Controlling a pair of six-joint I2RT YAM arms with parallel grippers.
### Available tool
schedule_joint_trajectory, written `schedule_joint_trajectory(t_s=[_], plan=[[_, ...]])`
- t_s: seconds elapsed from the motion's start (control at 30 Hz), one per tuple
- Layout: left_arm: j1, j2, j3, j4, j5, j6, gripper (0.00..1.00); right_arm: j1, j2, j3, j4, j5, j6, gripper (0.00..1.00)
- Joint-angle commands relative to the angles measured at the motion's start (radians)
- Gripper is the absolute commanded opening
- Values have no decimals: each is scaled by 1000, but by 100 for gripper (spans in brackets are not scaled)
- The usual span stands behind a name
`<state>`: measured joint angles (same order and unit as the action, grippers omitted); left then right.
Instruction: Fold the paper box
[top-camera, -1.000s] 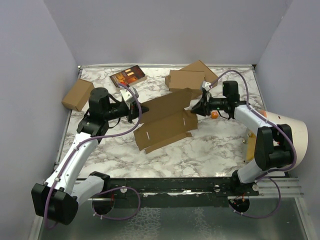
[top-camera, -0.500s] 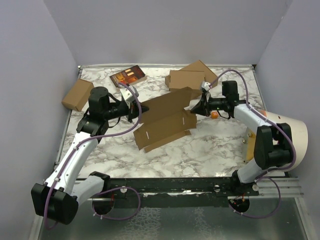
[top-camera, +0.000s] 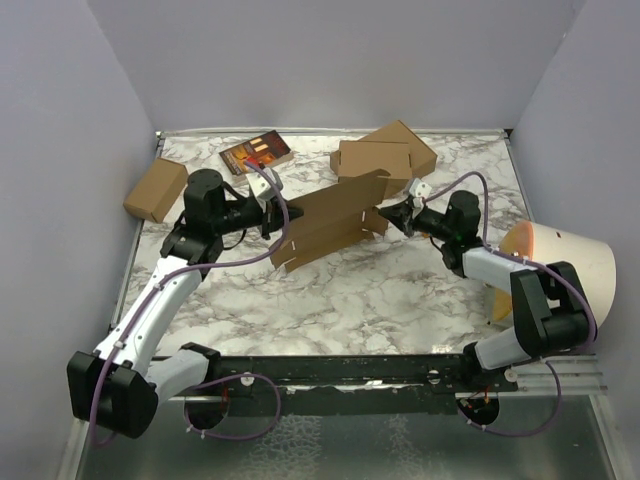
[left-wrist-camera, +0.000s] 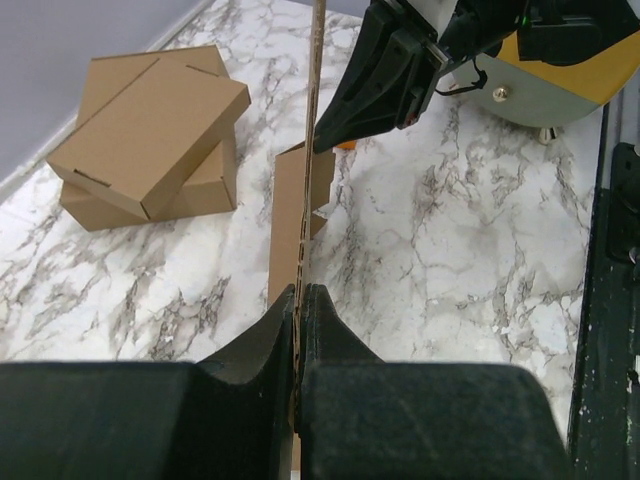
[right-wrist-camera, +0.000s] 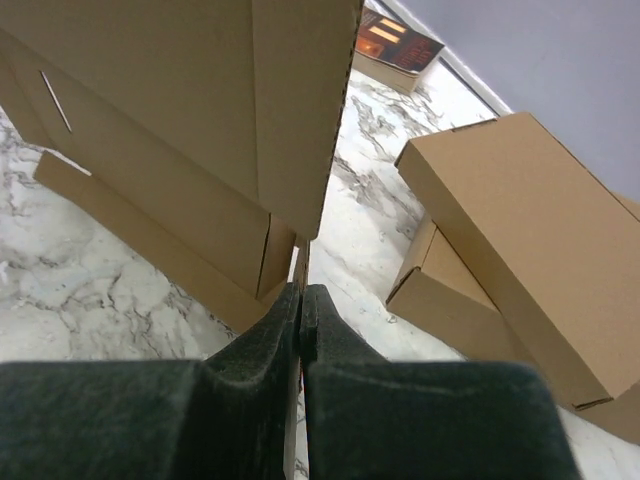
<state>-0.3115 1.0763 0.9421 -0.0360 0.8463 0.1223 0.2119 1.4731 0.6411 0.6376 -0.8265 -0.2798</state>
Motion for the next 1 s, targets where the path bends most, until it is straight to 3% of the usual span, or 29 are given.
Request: schedule_joint_trajectory(t_s=[0.0, 0.27, 0.5, 0.97], plan=[[-14, 22, -40, -32, -7, 11, 0, 24, 7, -57, 225, 80, -5, 1], [-14, 38, -50, -100, -88, 47, 0, 24, -6, -70, 141, 39, 26, 1], [-15, 33, -68, -93, -93, 25, 0, 24, 11, 8, -100, -46, 53, 3], [-15, 20, -84, -90, -92, 24, 0, 23, 49, 90, -347, -163, 13, 11]])
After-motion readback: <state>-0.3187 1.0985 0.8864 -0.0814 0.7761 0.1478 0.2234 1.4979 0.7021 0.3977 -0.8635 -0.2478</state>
